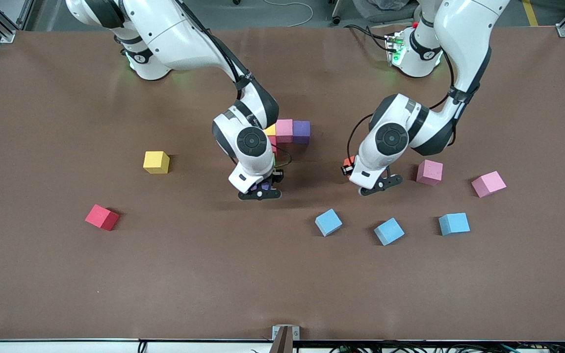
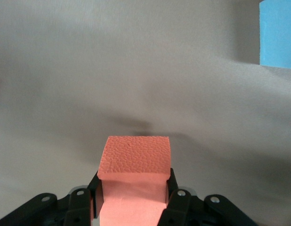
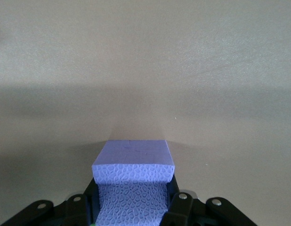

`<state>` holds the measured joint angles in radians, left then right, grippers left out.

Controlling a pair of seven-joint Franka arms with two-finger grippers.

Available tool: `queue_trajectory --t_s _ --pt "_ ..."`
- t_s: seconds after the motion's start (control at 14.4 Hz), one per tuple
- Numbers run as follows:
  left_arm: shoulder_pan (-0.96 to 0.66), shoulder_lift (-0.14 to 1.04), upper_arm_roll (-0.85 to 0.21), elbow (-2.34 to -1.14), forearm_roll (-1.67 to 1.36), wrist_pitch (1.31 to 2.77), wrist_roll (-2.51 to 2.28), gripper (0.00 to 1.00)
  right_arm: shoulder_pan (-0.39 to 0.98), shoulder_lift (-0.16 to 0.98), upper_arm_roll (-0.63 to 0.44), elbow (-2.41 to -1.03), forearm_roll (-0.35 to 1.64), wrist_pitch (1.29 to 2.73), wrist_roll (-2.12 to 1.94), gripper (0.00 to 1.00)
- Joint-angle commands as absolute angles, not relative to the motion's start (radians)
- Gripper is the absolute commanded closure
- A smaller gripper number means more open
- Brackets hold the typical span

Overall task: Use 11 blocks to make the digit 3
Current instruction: 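Carry the purple cube with the right gripper while the left carries orange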

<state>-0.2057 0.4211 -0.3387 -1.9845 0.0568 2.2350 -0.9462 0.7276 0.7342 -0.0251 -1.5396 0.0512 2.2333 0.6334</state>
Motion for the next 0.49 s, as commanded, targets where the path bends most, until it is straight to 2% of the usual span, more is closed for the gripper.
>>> queue_trajectory --t_s 0.0,0.42 --pt "-0.198 0.391 -0.344 -1.996 0.044 2.203 -1.024 0.62 0.733 0.695 -0.021 -1.591 0.049 2.264 0.657 1.0" --pt "-0.187 0.39 -0.344 -1.99 0.043 2.183 -1.092 0.61 0.736 0.698 -0.021 -1.591 0.049 2.276 0.68 1.0"
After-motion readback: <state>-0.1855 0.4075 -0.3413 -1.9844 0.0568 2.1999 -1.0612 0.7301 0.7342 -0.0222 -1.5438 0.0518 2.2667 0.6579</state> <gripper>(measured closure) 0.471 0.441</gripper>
